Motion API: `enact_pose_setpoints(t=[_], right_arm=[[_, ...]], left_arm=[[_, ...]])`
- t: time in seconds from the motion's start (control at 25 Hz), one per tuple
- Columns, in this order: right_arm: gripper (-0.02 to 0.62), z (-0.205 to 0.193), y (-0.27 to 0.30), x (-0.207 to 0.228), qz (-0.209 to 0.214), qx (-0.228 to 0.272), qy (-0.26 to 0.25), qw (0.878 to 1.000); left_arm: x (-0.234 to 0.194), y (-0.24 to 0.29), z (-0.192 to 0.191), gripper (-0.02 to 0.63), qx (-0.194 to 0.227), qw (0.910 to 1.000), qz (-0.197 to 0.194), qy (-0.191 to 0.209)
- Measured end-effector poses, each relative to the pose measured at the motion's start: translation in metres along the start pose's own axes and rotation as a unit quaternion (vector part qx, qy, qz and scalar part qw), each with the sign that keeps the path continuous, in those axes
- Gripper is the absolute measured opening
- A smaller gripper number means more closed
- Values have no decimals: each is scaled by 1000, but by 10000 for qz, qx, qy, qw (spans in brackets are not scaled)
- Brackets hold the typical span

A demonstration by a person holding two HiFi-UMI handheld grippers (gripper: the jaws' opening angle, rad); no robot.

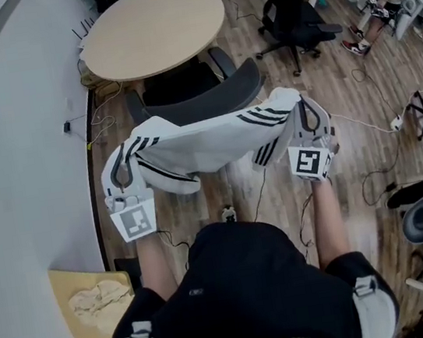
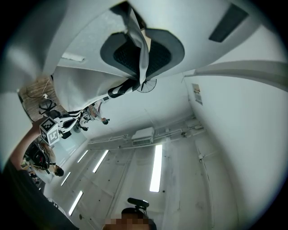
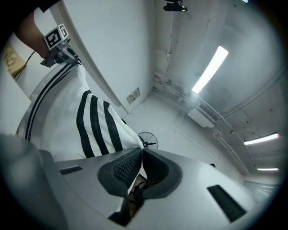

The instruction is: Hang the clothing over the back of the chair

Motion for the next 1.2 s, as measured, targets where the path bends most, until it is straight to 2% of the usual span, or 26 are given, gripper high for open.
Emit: enact_pose_setpoints(t=[0.36, 0.64, 0.84, 1.08, 1.2], right_arm=[[3, -1, 22, -6, -151, -123, -23, 9998], [3, 3, 58, 4, -126, 9, -69, 9999], [3, -5, 100, 1, 117, 96, -48, 9999], [3, -4, 144, -5, 382, 297, -87, 9988], [3, -4, 158, -8, 499, 314, -104, 9982]], left_arm=[[-9, 31, -16, 11, 66, 9999, -85, -121], [-14, 63, -21, 11, 46, 9999, -15, -144], [-13, 86, -28, 11, -214, 9997, 92, -99], [-21, 102, -41, 11, -279, 9981, 320, -441], [-25, 106, -45, 12, -351, 9975, 420, -441]])
Point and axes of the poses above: the fingertips, and each gripper's own axes: y forward along the fingers, x to its right, z out of its top, the point moved 3 cm from there along -y, backward along the fingers, and after that the axes turned 2 degrees about -y, right-handed, at the moved point
